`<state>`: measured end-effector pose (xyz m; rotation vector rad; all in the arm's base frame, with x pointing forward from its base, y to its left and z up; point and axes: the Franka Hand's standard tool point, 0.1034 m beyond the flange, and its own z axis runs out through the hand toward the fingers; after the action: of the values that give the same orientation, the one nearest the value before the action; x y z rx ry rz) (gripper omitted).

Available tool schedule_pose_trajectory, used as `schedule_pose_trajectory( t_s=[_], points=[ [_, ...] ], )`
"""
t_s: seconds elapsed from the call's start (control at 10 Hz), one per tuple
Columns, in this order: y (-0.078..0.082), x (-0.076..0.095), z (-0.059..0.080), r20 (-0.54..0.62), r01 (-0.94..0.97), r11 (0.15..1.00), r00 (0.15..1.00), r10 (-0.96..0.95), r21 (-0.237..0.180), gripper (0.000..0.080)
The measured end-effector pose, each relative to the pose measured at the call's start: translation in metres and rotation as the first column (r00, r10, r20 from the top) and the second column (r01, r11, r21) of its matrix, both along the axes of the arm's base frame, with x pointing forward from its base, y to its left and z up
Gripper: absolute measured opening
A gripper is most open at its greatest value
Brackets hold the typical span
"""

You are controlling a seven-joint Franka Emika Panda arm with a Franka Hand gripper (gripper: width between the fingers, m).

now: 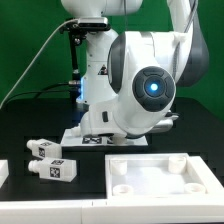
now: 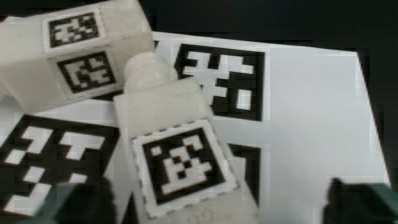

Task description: Assemble one leg

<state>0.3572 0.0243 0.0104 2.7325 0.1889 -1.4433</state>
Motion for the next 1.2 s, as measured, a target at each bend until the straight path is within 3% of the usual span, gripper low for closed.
schedule_pose_trajectory(
  t_s=[0.2, 0.4, 0.8, 1.0, 1.2],
  points=[
    [0.0, 0.0, 0.0, 0.0, 0.0, 1.0, 1.0, 0.0, 0.0, 0.0285],
    [0.001, 0.006, 0.006, -0.002, 0.016, 1.0, 1.0, -0.016, 0.004, 0.0285],
    [0.031, 0.082, 0.065, 0.062, 0.103, 0.991, 0.992, -0.108, 0.08, 0.0285],
    [0.035, 0.117, 0.083, 0.225, 0.074, 0.992, 0.97, -0.096, 0.105, 0.0285],
    [0.036, 0.11, 0.078, 0.336, 0.043, 0.993, 0.939, -0.077, 0.108, 0.0287]
  ],
)
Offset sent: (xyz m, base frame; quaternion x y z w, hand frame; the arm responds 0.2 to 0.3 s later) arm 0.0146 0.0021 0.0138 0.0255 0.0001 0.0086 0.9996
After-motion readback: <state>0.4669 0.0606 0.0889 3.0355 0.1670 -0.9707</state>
